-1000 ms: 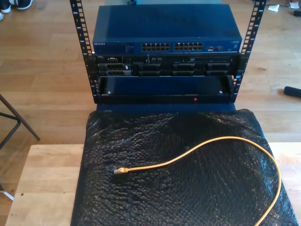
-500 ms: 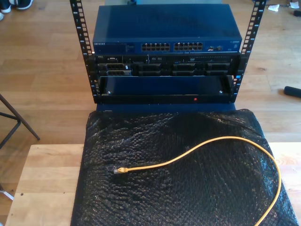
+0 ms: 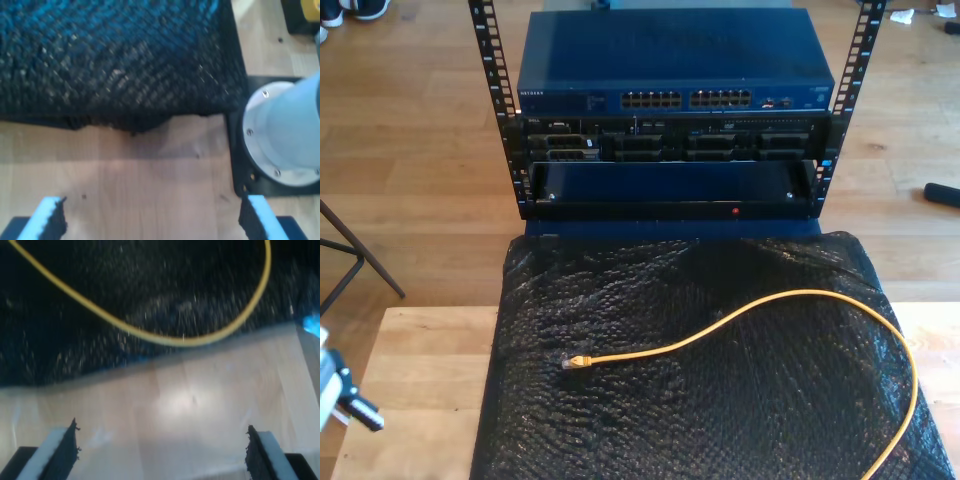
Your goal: Grab the cable and plug it in
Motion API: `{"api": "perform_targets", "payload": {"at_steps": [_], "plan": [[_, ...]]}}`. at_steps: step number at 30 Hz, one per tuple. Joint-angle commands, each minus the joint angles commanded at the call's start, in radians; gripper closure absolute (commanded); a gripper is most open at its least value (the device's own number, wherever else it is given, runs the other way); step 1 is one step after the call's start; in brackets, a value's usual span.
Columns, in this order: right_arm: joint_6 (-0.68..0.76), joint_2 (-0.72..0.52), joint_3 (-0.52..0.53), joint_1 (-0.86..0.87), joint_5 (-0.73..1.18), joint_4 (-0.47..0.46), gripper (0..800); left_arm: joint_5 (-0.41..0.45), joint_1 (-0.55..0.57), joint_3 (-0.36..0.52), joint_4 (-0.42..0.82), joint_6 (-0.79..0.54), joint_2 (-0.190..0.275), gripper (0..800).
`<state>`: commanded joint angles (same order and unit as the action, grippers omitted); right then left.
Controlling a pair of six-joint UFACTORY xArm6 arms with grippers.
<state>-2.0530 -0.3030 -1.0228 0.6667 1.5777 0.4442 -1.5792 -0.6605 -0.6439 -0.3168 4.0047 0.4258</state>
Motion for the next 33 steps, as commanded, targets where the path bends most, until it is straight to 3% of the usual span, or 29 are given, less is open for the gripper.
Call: {"api": "perform_targets", "payload": {"at_steps": [5,23,33], "plan": [[0.143,-0.008,-0.003,-0.224,-0.083,-0.009,4,0.034,0.000,0.000,-0.028,0.025,0.000,0],[0.502,0.008,0.000,-0.786,-0.255,-0.023,7,0.034,0.000,0.038,-0.048,0.066,0.005,0],[0.649,0.193,-0.043,-1.085,-0.451,-0.052,12,0.028,0.000,0.057,-0.048,0.060,0.009,0]]}}
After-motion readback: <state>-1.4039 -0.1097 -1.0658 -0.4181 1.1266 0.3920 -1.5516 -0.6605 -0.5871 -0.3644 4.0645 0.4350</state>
